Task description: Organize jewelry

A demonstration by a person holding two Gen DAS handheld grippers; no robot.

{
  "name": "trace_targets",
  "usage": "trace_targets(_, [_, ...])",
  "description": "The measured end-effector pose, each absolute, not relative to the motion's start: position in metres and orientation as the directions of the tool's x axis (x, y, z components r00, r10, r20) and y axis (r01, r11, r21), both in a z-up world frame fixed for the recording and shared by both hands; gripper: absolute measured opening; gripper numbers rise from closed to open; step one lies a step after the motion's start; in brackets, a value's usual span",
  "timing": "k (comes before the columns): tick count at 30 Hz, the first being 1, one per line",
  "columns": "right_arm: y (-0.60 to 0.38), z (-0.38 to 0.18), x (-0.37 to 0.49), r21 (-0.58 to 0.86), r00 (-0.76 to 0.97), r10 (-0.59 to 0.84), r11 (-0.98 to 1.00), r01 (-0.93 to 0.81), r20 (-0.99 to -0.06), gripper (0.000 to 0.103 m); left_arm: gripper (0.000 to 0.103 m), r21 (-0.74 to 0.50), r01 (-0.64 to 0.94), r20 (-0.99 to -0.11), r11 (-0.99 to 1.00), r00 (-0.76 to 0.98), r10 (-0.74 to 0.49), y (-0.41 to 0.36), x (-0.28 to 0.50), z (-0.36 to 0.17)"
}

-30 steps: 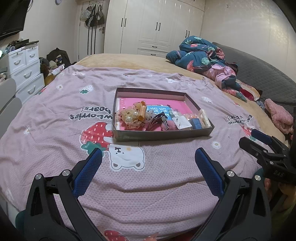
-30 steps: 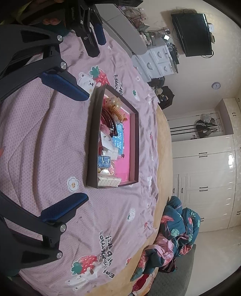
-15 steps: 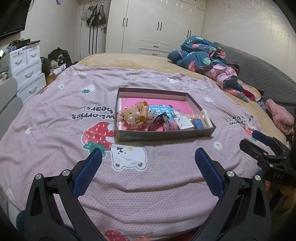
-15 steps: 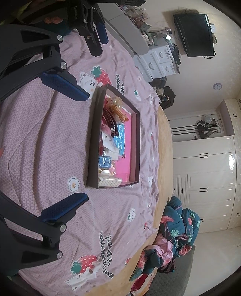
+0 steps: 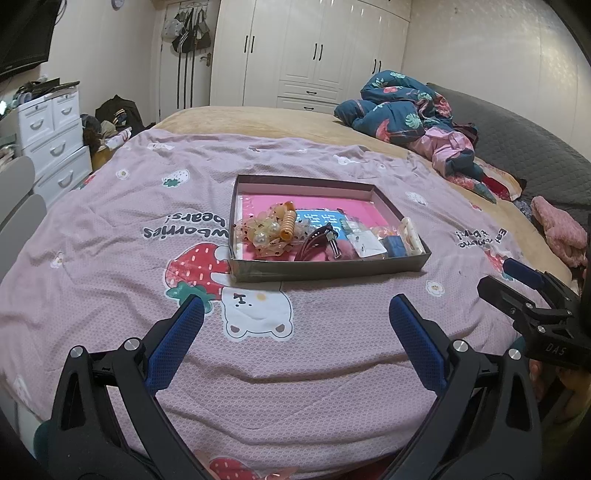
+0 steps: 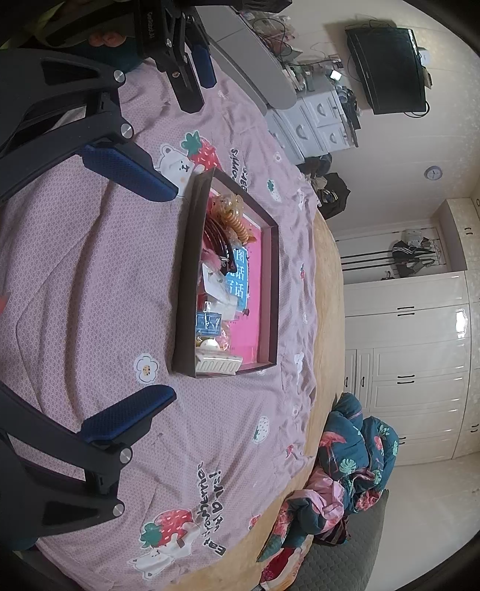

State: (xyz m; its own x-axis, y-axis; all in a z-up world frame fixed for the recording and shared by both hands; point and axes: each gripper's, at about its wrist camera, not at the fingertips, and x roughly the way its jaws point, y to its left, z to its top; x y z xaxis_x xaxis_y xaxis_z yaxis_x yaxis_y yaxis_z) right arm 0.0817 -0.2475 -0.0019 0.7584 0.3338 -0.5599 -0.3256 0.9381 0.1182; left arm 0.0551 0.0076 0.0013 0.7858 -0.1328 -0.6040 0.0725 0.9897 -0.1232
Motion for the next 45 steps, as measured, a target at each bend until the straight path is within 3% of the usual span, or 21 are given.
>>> trace_targets(45, [-0.2458,-0.0086,0.0841,0.104,0.759,0.32,0.942,-0.32,-0.567,0.099,0.094,-0.145,0.098,-0.604,0.985,0.779,-0.166,0.0069,0.0525,-0.0021])
